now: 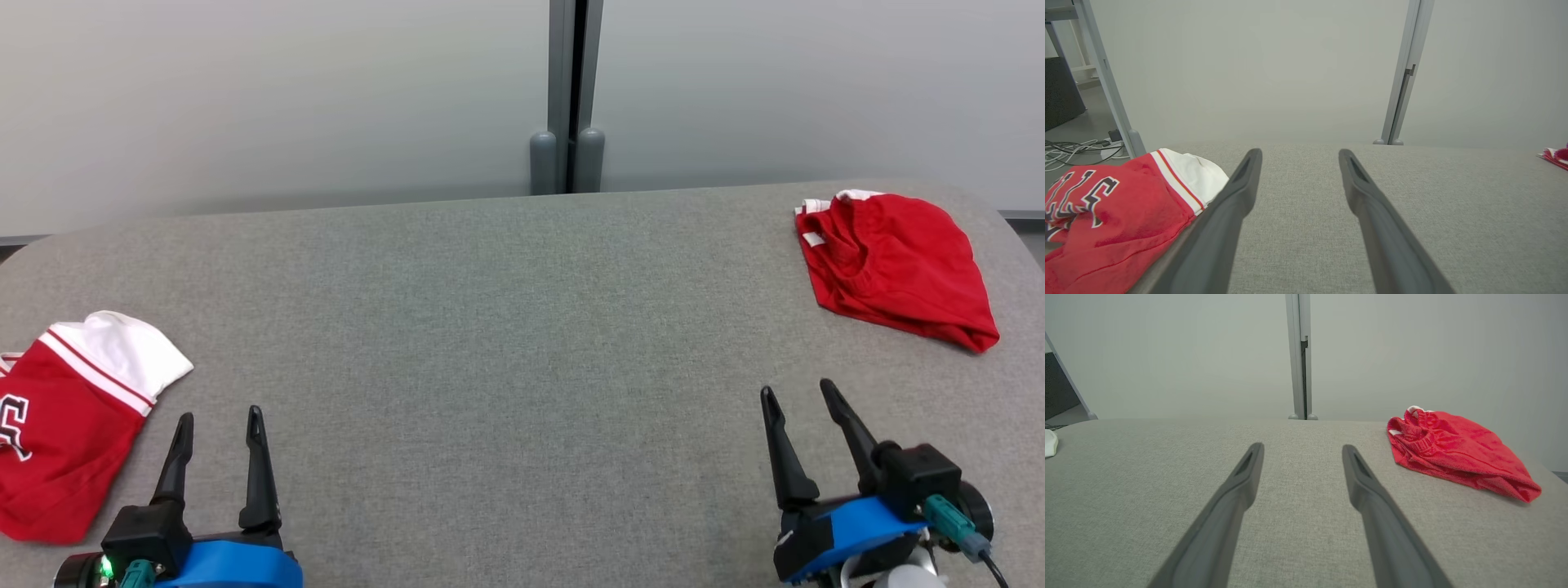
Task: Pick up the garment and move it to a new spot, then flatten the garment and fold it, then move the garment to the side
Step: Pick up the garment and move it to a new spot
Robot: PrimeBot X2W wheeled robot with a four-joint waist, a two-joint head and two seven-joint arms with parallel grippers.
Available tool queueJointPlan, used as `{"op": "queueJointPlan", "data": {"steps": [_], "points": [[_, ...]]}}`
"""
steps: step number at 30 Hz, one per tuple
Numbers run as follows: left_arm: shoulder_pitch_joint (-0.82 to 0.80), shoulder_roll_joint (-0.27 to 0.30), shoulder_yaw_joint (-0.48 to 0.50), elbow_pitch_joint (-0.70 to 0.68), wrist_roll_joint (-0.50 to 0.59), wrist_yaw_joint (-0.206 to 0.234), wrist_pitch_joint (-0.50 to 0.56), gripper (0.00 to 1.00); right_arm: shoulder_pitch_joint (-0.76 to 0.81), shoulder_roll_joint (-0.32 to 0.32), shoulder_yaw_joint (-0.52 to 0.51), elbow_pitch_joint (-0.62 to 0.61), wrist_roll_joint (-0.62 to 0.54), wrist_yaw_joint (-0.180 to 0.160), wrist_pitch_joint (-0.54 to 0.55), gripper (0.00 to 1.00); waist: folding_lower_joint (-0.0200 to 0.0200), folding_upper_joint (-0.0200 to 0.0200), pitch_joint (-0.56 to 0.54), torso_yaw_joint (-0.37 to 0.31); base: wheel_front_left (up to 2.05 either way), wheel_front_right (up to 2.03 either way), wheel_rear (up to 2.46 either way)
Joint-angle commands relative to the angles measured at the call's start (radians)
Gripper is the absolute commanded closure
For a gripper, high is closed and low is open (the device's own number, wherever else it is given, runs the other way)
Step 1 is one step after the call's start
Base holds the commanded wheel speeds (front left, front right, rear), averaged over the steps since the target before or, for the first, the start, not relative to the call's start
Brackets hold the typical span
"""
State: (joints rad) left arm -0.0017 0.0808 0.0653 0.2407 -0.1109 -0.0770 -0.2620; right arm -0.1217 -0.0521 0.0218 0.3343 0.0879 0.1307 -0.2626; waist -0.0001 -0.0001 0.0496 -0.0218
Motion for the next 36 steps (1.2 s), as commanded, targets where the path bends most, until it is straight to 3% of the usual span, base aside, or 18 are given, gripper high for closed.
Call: {"op": "queueJointPlan", "data": {"steps": [1,6,25,36], "points": [[0.004,0.0,0.002,0.004,0.006,-0.001,-0.004,0.0,0.018,0.0,-0.002,-0.003,-0.001,0.0,-0.003,0.0,0.0001,0.0001,-0.003,0.0,0.0,0.0,0.0],[0.012,-0.001,0.001,0.016,0.011,0.005,-0.004,0.0,0.053,0.001,0.01,-0.004,0.047,0.0,-0.003,0.0,0.0001,0.0001,-0.021,0.003,0.0,0.0,0.0],[0.017,0.002,0.0,0.022,0.012,0.011,-0.004,0.0,0.055,0.001,0.015,0.012,0.062,0.0,-0.003,0.0,0.0001,0.0001,-0.025,0.011,0.0,0.0,0.0],[0.0,0.014,-0.004,0.025,0.027,0.027,-0.004,0.0,0.049,0.001,0.024,0.017,0.075,0.0,-0.003,0.0,0.0001,0.0001,-0.018,0.081,0.0,0.0,0.0]]}}
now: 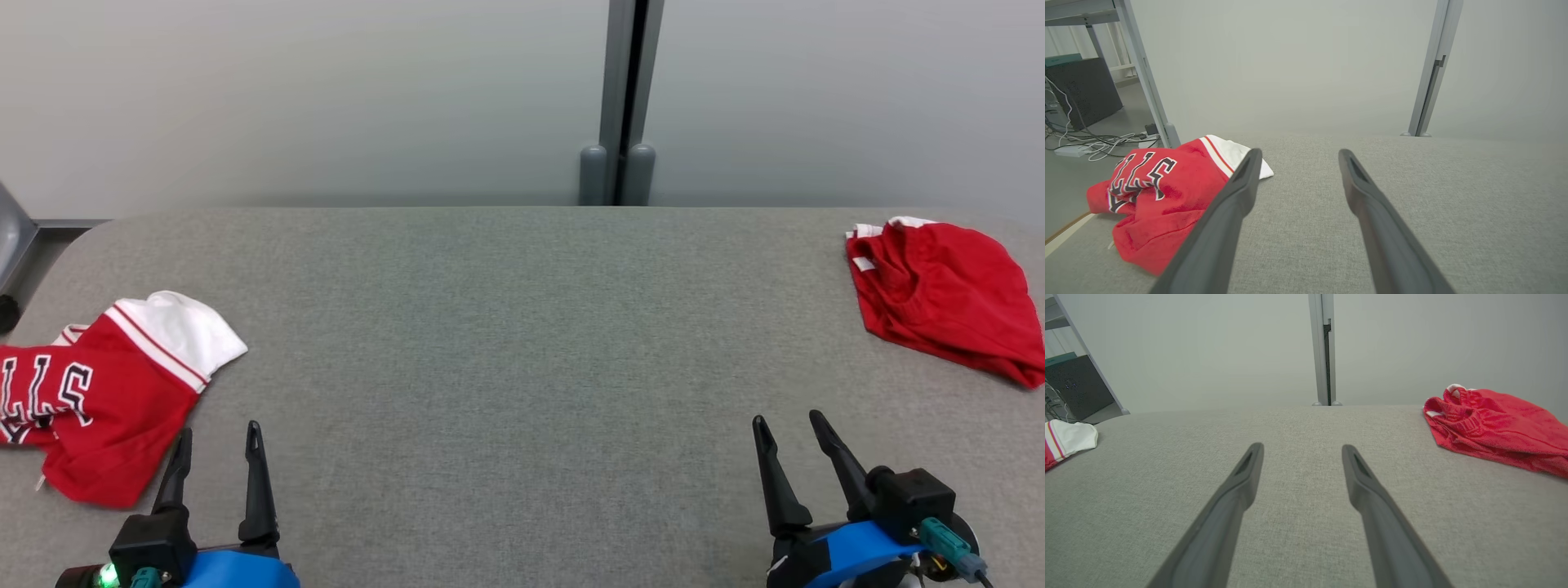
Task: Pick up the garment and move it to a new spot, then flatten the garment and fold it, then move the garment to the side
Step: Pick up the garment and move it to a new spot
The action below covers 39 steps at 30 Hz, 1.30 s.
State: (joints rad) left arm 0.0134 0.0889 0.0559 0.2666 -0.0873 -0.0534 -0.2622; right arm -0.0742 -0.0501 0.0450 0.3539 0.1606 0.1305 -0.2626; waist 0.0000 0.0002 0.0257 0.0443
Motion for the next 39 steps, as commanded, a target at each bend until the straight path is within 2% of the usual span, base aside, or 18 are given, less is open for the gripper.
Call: {"op": "queueJointPlan", "data": {"steps": [1,15,26,32,39], "points": [[-0.016,0.008,0.008,0.0,0.004,0.005,-0.004,0.0,-0.001,-0.001,0.003,-0.003,0.003,0.0,-0.003,0.0,0.0,-0.0002,0.007,0.024,0.0,0.0,0.0],[-0.041,0.037,0.046,0.011,-0.016,0.013,-0.004,0.0,-0.024,-0.001,0.015,-0.013,0.008,0.0,-0.003,0.0,0.0,-0.0002,0.026,0.193,0.0,0.0,0.0],[-0.041,0.03,0.051,0.005,-0.023,0.022,-0.003,0.0,-0.037,-0.001,0.009,-0.013,-0.011,0.0,-0.003,0.0,0.0,-0.0002,0.042,0.32,0.0,0.0,0.0],[-0.027,0.036,0.071,0.0,-0.029,0.026,-0.003,0.0,-0.035,-0.001,0.012,-0.015,-0.021,0.0,-0.003,0.0,0.0,-0.0002,0.044,0.357,0.0,0.0,0.0],[-0.025,0.029,0.082,-0.017,-0.036,0.033,-0.003,0.0,-0.044,-0.001,0.015,-0.02,-0.031,0.0,-0.003,0.0,0.0,-0.0002,0.057,0.368,0.0,0.0,0.0]]}}
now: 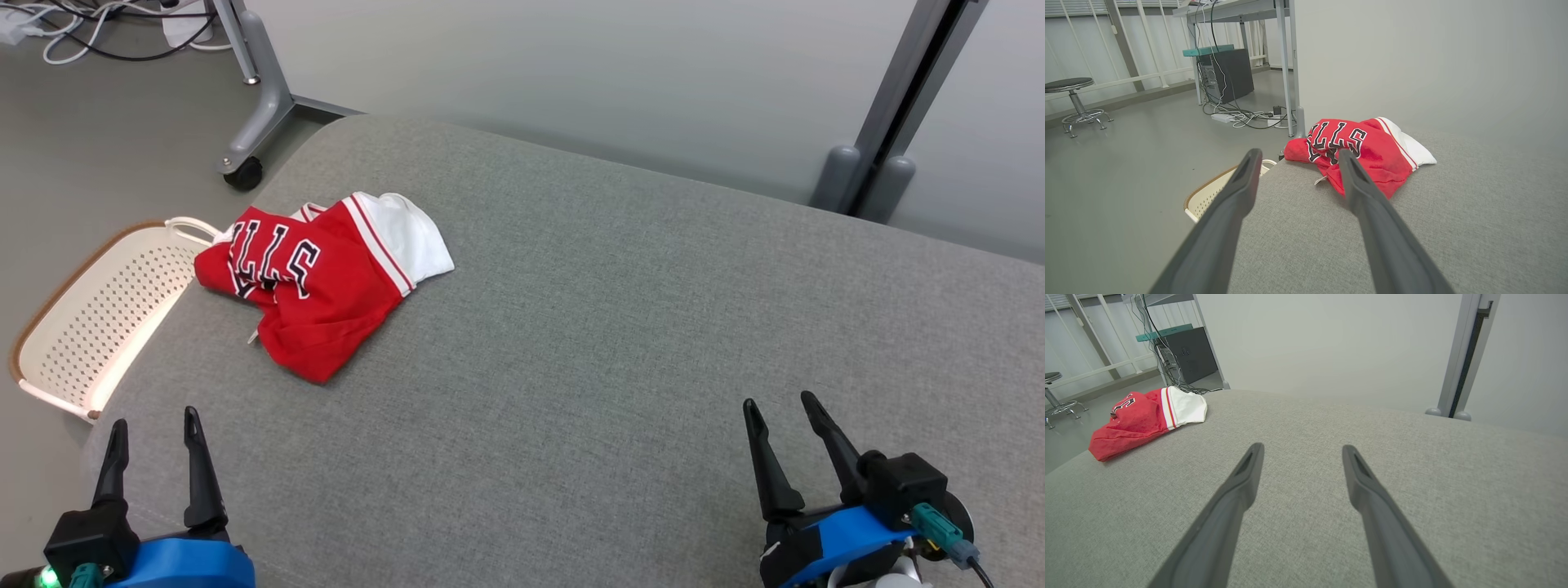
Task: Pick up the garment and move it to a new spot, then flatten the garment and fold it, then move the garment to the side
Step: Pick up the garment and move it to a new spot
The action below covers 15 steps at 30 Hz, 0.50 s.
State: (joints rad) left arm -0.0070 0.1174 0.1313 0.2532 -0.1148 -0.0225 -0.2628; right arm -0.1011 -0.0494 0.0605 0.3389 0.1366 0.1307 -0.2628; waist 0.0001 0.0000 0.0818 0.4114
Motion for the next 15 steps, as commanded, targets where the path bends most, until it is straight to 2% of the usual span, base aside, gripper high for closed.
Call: {"op": "queueJointPlan", "data": {"steps": [1,10,15], "points": [[-0.009,0.001,0.008,-0.003,-0.009,0.001,-0.003,0.0,-0.016,-0.002,-0.002,-0.005,-0.008,0.0,-0.003,0.0,-0.0001,0.0,0.003,0.001,0.0,0.0,0.0],[-0.048,0.002,0.015,0.006,-0.017,-0.004,-0.003,0.0,-0.025,-0.002,-0.004,-0.011,-0.024,0.0,-0.003,0.0,-0.0001,0.0,0.023,-0.013,0.0,0.0,0.0],[-0.152,0.047,0.032,0.037,-0.026,-0.024,-0.003,0.0,-0.046,-0.003,-0.02,-0.035,-0.071,0.0,-0.002,0.0,-0.0001,0.0,0.065,-0.047,0.0,0.0,0.0]]}}
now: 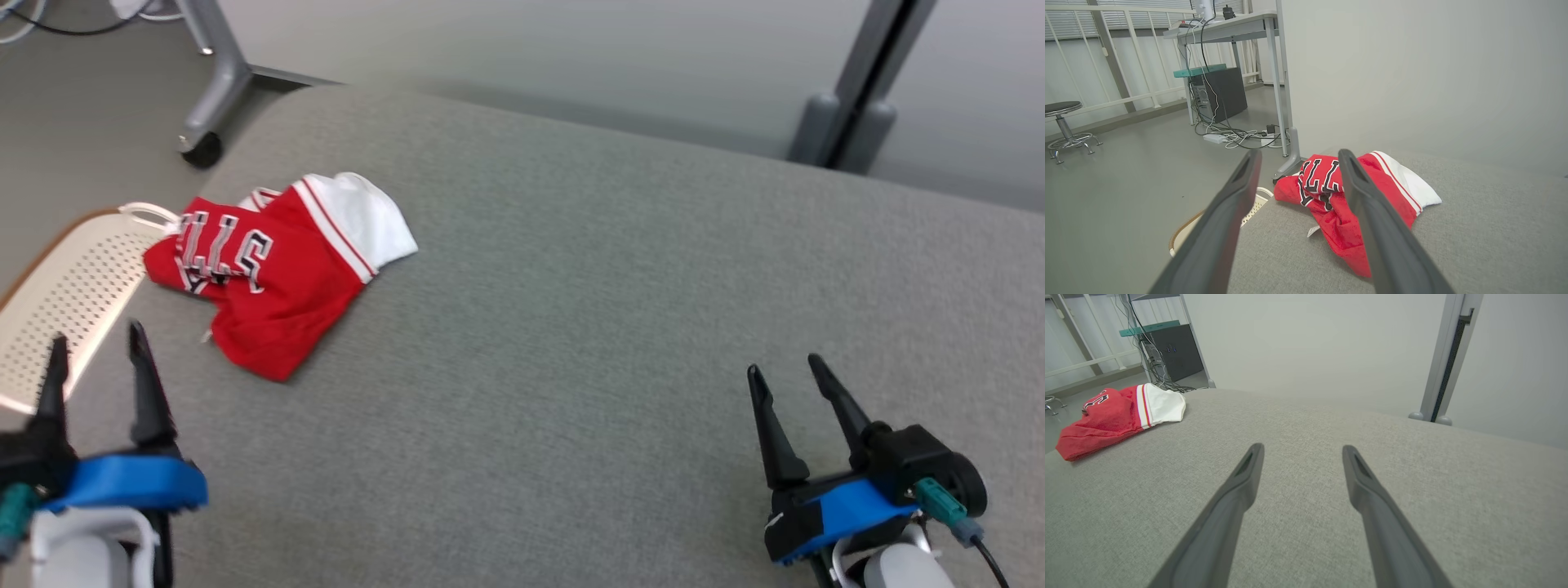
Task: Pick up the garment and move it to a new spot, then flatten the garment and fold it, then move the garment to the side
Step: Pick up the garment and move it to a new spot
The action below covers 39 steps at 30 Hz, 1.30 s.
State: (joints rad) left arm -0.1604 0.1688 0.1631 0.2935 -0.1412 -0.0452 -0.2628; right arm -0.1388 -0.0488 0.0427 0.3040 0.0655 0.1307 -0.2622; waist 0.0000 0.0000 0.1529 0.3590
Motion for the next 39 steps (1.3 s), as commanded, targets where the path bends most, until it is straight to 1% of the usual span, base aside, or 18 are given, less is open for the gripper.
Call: {"op": "queueJointPlan", "data": {"steps": [1,6,12,17,20,23,27,29,31,35,36,37,38,39], "points": [[-0.027,0.011,0.008,0.004,-0.002,-0.005,-0.003,0.0,-0.013,-0.003,-0.005,-0.01,-0.011,0.0,0.0,0.0,0.0,0.0,0.008,-0.006,0.0,0.0,0.0],[-0.181,0.07,0.043,0.054,-0.03,-0.009,0.001,0.0,-0.05,-0.003,-0.035,-0.08,-0.073,0.0,0.02,0.0,0.0,0.0,0.096,-0.074,0.0,0.0,0.0],[-0.356,0.175,0.077,0.131,-0.05,-0.024,0.016,0.0,-0.086,-0.005,-0.059,-0.185,-0.113,0.0,0.059,0.0,0.0,0.0,0.207,-0.169,0.0,0.0,0.0],[-0.465,0.256,0.064,0.244,-0.067,-0.05,0.11,0.0,-0.109,-0.014,-0.065,-0.258,-0.126,0.0,0.085,0.0,0.0,0.0,0.292,-0.228,0.0,0.0,0.0],[-0.523,0.276,0.043,0.33,-0.079,-0.06,0.181,0.0,-0.109,-0.018,-0.071,-0.287,-0.126,0.0,0.095,0.0,0.0,0.0,0.327,-0.248,0.0,0.0,0.0],[-0.573,0.28,0.013,0.425,-0.096,-0.071,0.26,0.0,-0.113,-0.023,-0.073,-0.311,-0.126,0.0,0.104,0.0,0.0,0.0,0.353,-0.256,0.0,0.0,0.0],[-0.642,0.275,-0.036,0.578,-0.131,-0.083,0.417,0.0,-0.126,-0.041,-0.065,-0.334,-0.128,0.0,0.124,0.0,0.0,0.0,0.373,-0.257,0.0,0.0,0.0],[-0.662,0.277,-0.055,0.626,-0.144,-0.086,0.471,0.0,-0.127,-0.047,-0.065,-0.342,-0.127,0.0,0.127,0.0,0.0,0.0,0.373,-0.257,0.0,0.0,0.0],[-0.673,0.272,-0.074,0.68,-0.163,-0.088,0.553,0.0,-0.126,-0.05,-0.065,-0.345,-0.125,0.0,0.133,0.0,0.0,0.0,0.37,-0.255,0.0,0.0,0.0],[-0.685,0.261,-0.128,0.721,-0.224,-0.088,0.665,0.0,-0.124,-0.053,-0.056,-0.349,-0.121,0.0,0.137,0.0,0.0,0.0,0.362,-0.252,0.0,0.0,0.0],[-0.686,0.261,-0.141,0.724,-0.242,-0.089,0.683,0.52,-0.124,-0.053,-0.052,-0.349,-0.12,0.0,0.137,0.0,0.0,0.0,0.36,-0.253,0.0,0.0,0.0],[-0.684,0.263,-0.156,0.723,-0.252,-0.089,0.698,0.78,-0.125,-0.052,-0.048,-0.348,-0.12,0.0,0.139,0.0,0.0,0.0,0.358,-0.254,0.0,0.0,0.0],[-0.679,0.263,-0.173,0.719,-0.268,-0.089,0.708,1.0,-0.125,-0.052,-0.044,-0.347,-0.119,0.0,0.141,0.0,0.0,0.0,0.356,-0.255,0.0,0.0,0.0],[-0.674,0.264,-0.184,0.714,-0.282,-0.089,0.71,1.0,-0.126,-0.051,-0.041,-0.345,-0.118,0.0,0.142,0.0,0.0,0.0,0.353,-0.257,0.0,0.0,0.0]]}}
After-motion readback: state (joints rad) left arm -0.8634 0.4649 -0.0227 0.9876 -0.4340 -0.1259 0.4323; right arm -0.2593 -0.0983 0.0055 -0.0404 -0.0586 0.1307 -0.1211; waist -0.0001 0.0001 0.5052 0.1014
